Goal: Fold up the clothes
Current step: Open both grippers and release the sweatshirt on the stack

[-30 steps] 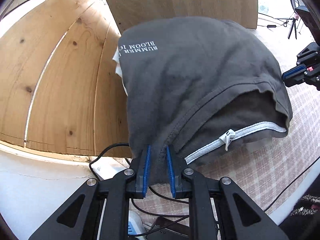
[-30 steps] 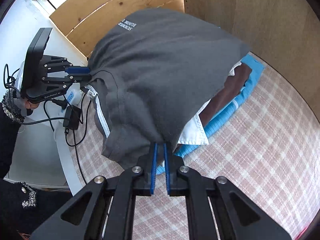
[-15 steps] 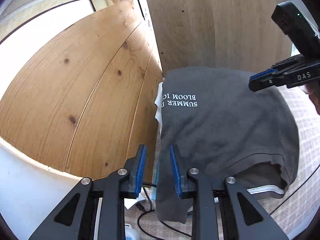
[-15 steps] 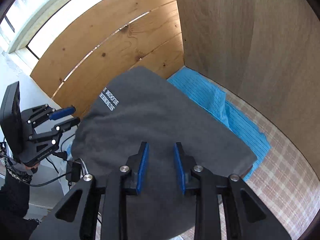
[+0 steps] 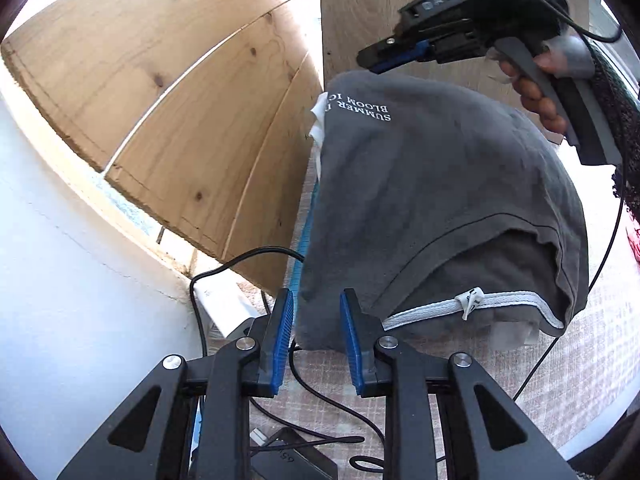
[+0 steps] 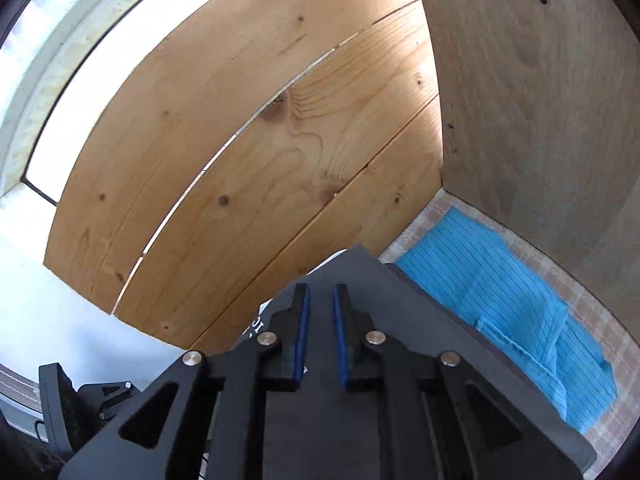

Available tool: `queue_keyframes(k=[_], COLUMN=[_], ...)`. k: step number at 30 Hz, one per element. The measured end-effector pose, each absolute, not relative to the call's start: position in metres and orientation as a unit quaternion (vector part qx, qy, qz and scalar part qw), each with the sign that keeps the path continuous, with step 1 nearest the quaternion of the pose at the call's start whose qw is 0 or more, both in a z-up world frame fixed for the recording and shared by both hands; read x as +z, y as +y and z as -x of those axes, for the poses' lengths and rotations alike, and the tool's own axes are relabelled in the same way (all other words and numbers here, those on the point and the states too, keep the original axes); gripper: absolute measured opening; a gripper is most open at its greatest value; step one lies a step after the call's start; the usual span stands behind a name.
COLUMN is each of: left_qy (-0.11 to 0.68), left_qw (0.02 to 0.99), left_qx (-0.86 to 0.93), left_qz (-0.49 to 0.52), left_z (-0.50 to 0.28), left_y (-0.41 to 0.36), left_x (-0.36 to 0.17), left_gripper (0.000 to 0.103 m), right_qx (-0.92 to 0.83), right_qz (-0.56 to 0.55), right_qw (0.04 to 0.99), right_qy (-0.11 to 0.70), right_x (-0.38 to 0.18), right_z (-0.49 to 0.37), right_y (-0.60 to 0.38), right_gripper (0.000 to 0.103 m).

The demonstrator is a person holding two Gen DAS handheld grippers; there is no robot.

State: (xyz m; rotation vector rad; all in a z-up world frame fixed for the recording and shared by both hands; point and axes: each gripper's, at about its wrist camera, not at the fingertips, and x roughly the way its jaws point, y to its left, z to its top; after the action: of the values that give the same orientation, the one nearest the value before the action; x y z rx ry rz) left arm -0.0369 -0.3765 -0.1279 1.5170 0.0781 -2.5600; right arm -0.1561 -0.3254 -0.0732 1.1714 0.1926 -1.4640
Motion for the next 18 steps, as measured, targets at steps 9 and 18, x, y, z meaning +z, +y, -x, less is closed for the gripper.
queue_keyframes(k=[9,18], left_qy=[0.023,0.005], left_qw=[-0.051,-0.082], left_qx=[-0.888,-0.86], left_qz=[-0.456,-0.503], left_z=[0.066,0.077], left_y=[-0.316,-0.281], left_x=[-0.094,-0.127], left_gripper=[0.021,0.021], right_qx=[-0.674,-0.673], right_qz=[-0.503,-0.577], right_qw=[0.535,0.456], right_qy=[0.084,0.085], right_x=[-0.083,-0.123], right_z=[0.087,0.027], right_y=[-0.163,-0.046], right_gripper=[0.026,0.033])
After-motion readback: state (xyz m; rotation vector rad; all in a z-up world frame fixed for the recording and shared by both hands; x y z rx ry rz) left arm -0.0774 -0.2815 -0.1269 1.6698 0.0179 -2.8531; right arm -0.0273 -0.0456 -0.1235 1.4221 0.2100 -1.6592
